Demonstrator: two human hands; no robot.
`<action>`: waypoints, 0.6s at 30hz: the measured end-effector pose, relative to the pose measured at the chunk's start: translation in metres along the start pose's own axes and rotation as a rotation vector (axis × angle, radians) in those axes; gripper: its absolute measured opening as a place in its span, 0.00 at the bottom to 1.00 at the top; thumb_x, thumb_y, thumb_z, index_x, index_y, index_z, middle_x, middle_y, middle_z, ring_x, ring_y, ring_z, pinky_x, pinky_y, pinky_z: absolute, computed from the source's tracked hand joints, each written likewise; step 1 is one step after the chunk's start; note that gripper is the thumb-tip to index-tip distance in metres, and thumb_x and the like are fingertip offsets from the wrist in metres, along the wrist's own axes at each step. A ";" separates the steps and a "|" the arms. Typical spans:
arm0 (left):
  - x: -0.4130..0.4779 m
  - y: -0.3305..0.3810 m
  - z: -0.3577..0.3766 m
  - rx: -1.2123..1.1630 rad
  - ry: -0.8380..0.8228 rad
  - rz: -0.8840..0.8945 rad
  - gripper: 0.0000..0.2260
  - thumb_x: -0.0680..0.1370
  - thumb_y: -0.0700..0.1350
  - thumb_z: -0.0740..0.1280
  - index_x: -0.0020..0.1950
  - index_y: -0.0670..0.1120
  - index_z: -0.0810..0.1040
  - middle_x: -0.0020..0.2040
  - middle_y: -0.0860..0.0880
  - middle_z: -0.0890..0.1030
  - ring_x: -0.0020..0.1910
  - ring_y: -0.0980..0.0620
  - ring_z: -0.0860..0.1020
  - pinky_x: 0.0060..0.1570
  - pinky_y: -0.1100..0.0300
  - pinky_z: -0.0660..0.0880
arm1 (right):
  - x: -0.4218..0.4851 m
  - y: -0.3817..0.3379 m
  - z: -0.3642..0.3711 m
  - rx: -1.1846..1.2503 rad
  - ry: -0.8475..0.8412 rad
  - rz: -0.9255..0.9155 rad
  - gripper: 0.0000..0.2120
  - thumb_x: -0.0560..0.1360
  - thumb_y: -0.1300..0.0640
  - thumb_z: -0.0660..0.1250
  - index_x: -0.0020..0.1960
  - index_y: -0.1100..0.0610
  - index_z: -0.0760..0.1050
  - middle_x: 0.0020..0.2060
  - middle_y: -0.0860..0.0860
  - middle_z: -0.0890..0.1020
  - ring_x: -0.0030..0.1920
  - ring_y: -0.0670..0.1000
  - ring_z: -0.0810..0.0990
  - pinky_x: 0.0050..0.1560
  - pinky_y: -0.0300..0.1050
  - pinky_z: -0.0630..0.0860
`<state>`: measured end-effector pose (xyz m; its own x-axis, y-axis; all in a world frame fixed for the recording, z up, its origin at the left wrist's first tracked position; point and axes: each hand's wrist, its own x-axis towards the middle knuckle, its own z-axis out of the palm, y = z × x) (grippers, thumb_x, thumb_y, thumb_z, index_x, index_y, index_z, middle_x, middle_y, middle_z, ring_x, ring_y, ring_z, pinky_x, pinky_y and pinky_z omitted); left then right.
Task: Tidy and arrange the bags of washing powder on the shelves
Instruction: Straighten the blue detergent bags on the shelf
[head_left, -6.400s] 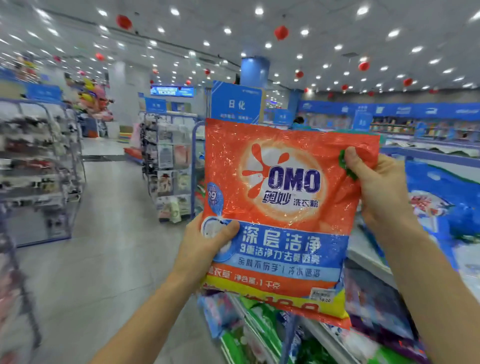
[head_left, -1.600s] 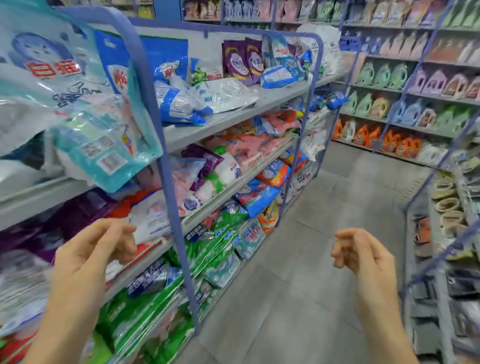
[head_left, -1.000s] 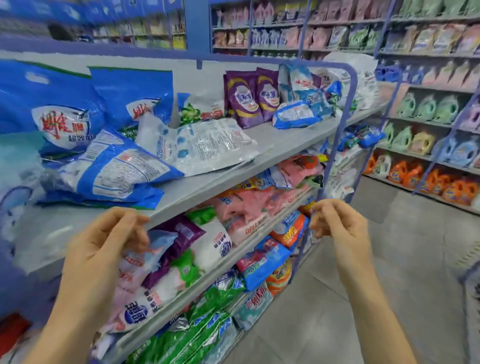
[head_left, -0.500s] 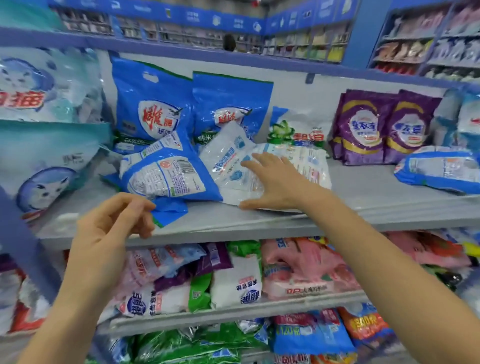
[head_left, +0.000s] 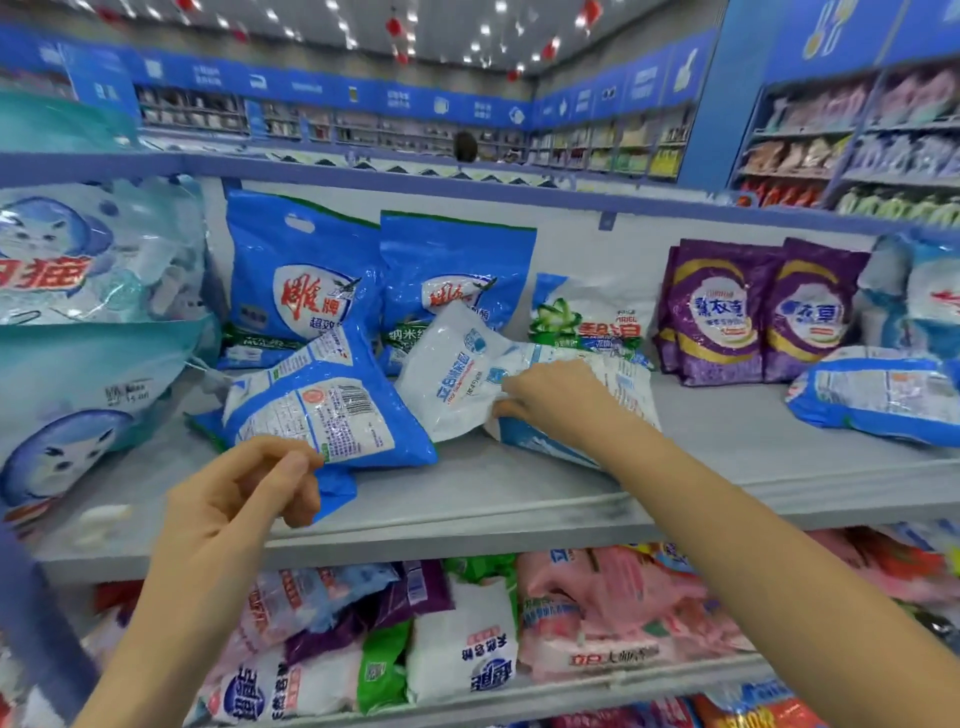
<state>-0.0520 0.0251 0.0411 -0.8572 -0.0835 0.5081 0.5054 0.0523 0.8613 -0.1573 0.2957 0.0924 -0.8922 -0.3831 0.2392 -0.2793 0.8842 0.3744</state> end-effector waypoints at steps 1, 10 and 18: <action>0.002 0.000 0.001 -0.007 -0.015 0.008 0.11 0.70 0.56 0.64 0.42 0.52 0.81 0.29 0.50 0.78 0.30 0.58 0.75 0.35 0.70 0.74 | -0.002 0.004 0.001 -0.012 0.034 0.002 0.20 0.79 0.41 0.53 0.51 0.56 0.74 0.48 0.54 0.81 0.48 0.56 0.79 0.38 0.44 0.64; 0.013 -0.016 0.008 0.010 -0.076 0.021 0.10 0.72 0.55 0.66 0.43 0.50 0.81 0.30 0.46 0.77 0.29 0.55 0.74 0.33 0.66 0.74 | -0.023 0.060 0.005 0.084 0.226 0.201 0.17 0.79 0.43 0.56 0.46 0.52 0.78 0.42 0.51 0.82 0.44 0.54 0.78 0.35 0.45 0.61; 0.041 -0.026 0.016 0.074 -0.052 -0.103 0.35 0.50 0.73 0.74 0.37 0.43 0.79 0.23 0.48 0.75 0.24 0.45 0.68 0.24 0.58 0.67 | -0.043 0.137 -0.003 0.656 0.635 0.374 0.18 0.80 0.55 0.60 0.34 0.63 0.73 0.27 0.53 0.72 0.29 0.52 0.68 0.32 0.45 0.59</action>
<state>-0.1020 0.0363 0.0399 -0.9092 -0.0412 0.4143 0.4072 0.1190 0.9056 -0.1558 0.4327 0.1358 -0.6602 0.0493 0.7495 -0.3305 0.8770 -0.3488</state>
